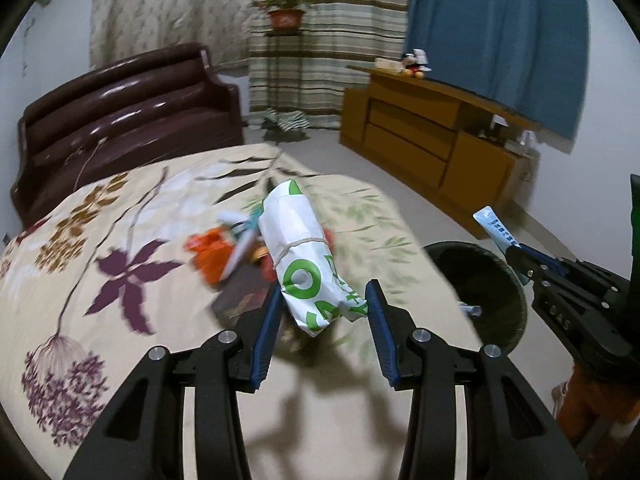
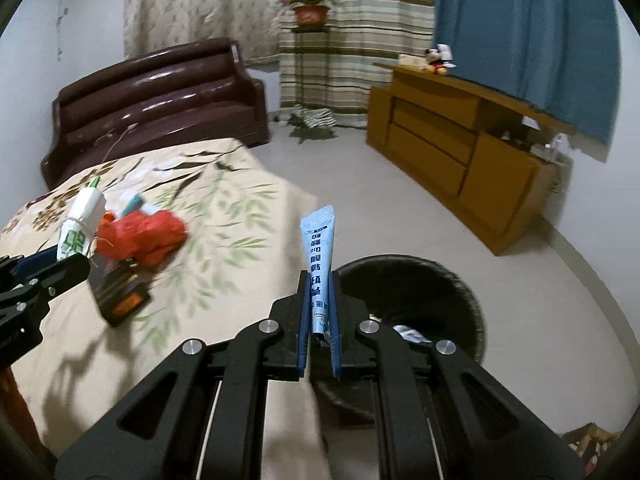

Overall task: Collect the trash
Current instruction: 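Carry blue-white tube and green-printed packet over the bin and open both tools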

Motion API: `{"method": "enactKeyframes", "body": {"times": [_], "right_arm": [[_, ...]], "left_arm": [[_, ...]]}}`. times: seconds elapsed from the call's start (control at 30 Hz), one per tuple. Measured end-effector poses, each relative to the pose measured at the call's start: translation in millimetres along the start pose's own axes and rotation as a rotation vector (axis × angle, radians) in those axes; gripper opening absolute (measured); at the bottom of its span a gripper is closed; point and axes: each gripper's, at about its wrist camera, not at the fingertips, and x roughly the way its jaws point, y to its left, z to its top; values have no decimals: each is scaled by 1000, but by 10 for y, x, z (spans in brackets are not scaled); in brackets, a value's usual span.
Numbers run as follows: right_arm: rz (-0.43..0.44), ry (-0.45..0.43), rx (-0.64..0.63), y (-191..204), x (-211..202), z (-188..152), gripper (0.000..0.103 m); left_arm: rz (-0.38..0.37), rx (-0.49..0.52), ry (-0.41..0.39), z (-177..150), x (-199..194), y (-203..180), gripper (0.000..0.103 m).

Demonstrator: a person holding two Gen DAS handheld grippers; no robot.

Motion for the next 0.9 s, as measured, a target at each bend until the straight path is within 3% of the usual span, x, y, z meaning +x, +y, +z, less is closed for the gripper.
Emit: {"method": "enactKeyframes", "body": {"times": [0.33, 0.9], "right_arm": [[-93, -11, 67, -580, 32, -47, 9], [-119, 4, 126, -1073, 261, -76, 9]], "left_arm": [[-72, 114, 1, 189, 391, -658, 43], [-68, 213, 43, 313, 942, -1254, 43]]}}
